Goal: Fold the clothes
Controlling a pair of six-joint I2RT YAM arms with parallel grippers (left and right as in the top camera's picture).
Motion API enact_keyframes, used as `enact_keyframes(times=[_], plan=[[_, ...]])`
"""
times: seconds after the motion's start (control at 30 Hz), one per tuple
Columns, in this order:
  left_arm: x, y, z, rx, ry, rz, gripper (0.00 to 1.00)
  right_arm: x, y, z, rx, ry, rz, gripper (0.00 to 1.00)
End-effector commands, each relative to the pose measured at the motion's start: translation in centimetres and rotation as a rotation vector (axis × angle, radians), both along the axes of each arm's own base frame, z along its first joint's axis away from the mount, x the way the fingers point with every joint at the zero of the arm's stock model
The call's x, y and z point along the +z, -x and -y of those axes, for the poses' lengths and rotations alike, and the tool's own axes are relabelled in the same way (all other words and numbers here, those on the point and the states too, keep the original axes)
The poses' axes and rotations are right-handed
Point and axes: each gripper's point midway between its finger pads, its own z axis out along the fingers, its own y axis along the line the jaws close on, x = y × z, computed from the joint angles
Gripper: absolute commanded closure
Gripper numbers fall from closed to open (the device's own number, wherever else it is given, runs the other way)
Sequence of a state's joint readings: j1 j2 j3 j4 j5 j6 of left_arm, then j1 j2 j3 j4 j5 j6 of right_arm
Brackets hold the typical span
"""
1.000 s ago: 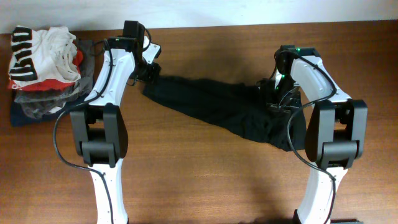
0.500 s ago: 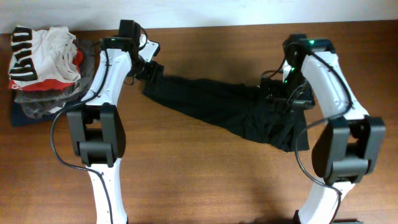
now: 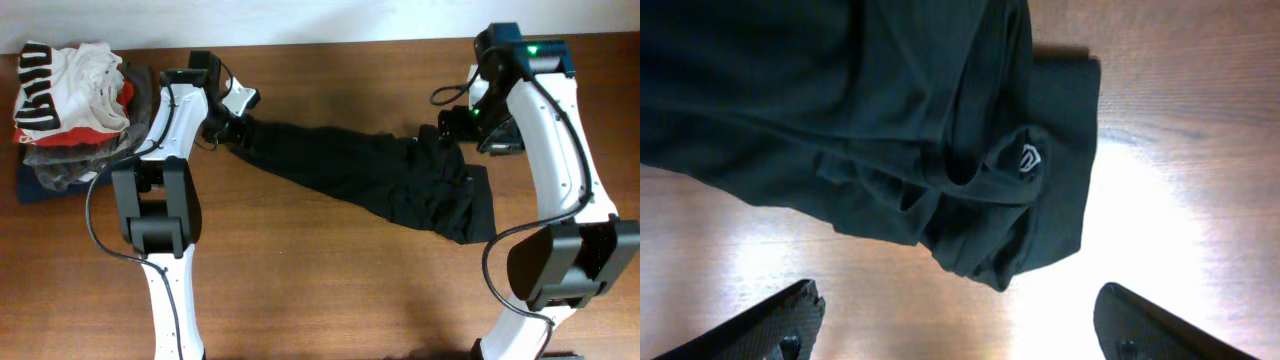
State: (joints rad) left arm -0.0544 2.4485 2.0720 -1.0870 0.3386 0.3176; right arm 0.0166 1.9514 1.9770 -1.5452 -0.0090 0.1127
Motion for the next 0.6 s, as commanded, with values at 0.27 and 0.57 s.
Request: enact_keyframes(times=[0.27, 0.57], plan=[[-2.1, 1.7, 2.3, -0.08, 0.136, -0.07, 0.89, 10.9, -0.5, 0.0, 0.048, -0.025, 0.267, 0.09], [-0.1, 0.7, 0.4, -0.027, 0.138, -0.055, 0.99, 14.0, -0.4, 2.0, -0.009, -0.039, 0.368, 0.13]])
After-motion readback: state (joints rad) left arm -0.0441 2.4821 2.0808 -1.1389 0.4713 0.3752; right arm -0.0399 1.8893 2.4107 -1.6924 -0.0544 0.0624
